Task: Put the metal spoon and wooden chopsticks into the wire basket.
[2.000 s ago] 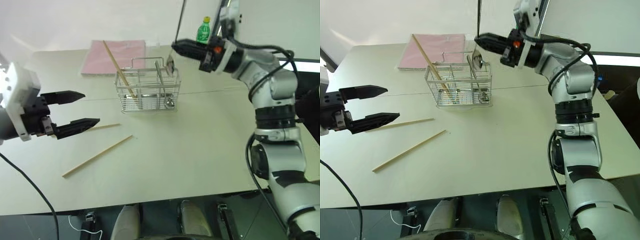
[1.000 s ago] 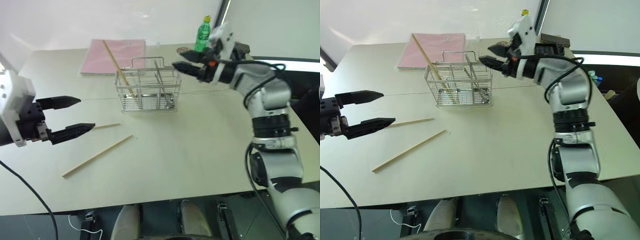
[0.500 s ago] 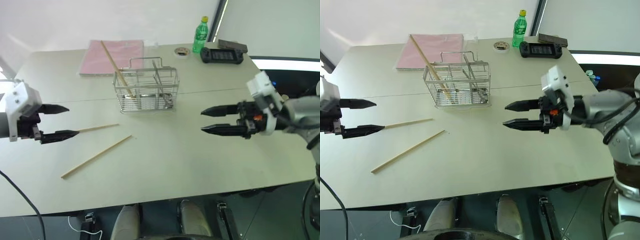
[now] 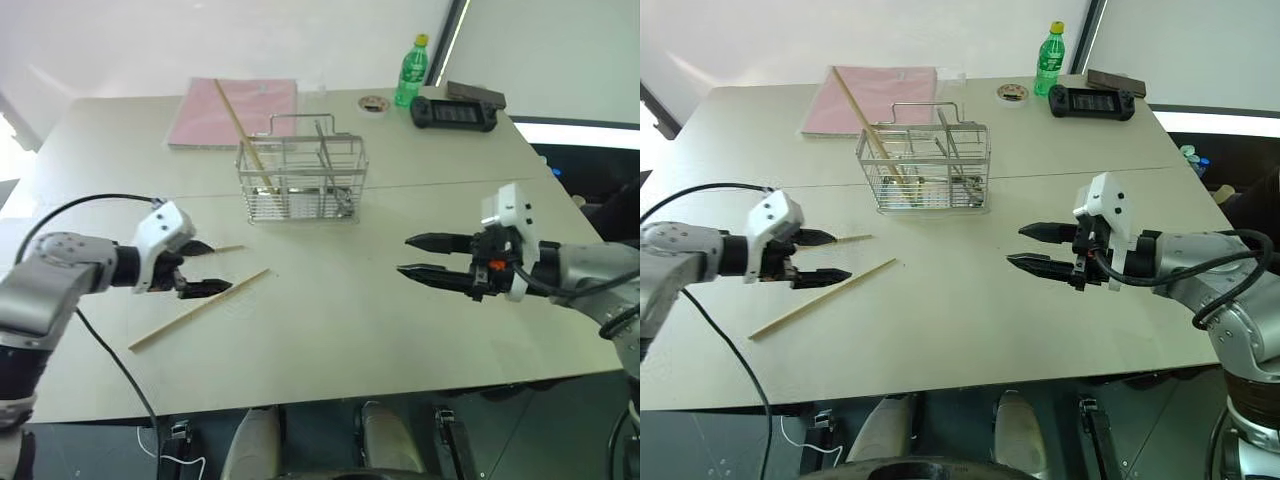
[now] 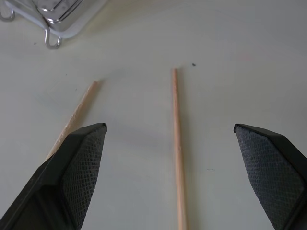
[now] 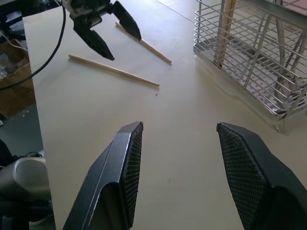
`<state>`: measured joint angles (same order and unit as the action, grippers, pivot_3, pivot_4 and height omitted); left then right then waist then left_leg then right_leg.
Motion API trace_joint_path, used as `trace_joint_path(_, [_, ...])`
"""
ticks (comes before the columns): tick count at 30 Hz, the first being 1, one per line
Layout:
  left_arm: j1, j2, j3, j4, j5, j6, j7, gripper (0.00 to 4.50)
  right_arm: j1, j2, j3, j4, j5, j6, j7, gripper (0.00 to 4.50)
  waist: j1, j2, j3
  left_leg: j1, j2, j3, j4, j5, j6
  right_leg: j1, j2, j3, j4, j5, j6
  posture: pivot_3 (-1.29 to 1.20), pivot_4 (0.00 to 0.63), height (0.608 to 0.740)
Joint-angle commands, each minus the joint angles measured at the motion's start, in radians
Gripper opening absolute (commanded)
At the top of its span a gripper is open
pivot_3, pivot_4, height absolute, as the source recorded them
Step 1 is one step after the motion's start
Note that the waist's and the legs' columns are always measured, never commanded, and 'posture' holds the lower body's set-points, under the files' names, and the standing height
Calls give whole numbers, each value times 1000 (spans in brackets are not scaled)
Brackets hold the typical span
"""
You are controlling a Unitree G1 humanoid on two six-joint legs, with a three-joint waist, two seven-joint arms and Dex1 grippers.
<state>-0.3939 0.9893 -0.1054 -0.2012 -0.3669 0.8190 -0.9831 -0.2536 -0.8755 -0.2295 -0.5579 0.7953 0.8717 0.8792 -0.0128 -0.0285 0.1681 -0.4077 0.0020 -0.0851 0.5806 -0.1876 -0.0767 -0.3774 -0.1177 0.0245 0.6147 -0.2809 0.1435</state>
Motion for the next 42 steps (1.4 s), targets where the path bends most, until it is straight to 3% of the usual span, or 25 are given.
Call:
trace_joint_path(1, [-93, -13, -84, 12, 71, 64, 31, 4500, 4, 8, -43, -41, 41, -2, -32, 2517, 2, -1, 0, 0, 0, 0, 0, 0, 0, 0, 0, 0, 0, 0, 0, 0, 150, 721])
trace_joint_path(10, [-297, -79, -290, 147, 170, 53, -82, 4500, 6, 32, -35, -43, 64, -9, -95, 2517, 2, -2, 0, 0, 0, 0, 1, 0, 0, 2, 0, 0, -1, -1, -2, 0, 150, 721])
trace_joint_path(16, [-323, -85, -380, 186, 230, 16, -167, 4500, 41, 27, -45, -59, 77, -16, -102, 2517, 1, -2, 0, 0, 0, -1, 1, 0, 1, 1, 0, 0, 0, 0, 0, 0, 150, 721])
trace_joint_path(23, [-301, -70, -404, 195, 280, 0, -217, 4500, 105, -21, -71, -84, 100, -22, -38, 2517, 0, -2, 0, 0, 0, -1, 2, -1, 1, 3, 0, 0, -1, -2, -1, 0, 150, 721])
trace_joint_path(33, [-295, -91, -368, 164, 254, 67, -237, 18, 109, -36, -77, -66, 106, -34, -18, 2584, 1, -2, 0, 1, 0, -1, 3, -1, 2, 4, 0, 0, -1, -2, -1, 0, 150, 721])
trace_joint_path(37, [-295, -102, -332, 159, 237, 113, -213, 18, 109, -36, -75, -63, 105, -37, -13, 2584, 1, -2, 0, 0, 0, -1, 3, -1, 2, 4, 0, 0, -1, -2, -1, 0, 150, 721])
trace_joint_path(42, [-305, -153, -148, 194, 185, 223, -91, 18, 114, -34, -75, -58, 105, -41, -10, 2584, 1, -3, 1, 0, 0, -1, 4, -1, 3, 4, 0, -1, 0, -2, -1, 0, 150, 721])
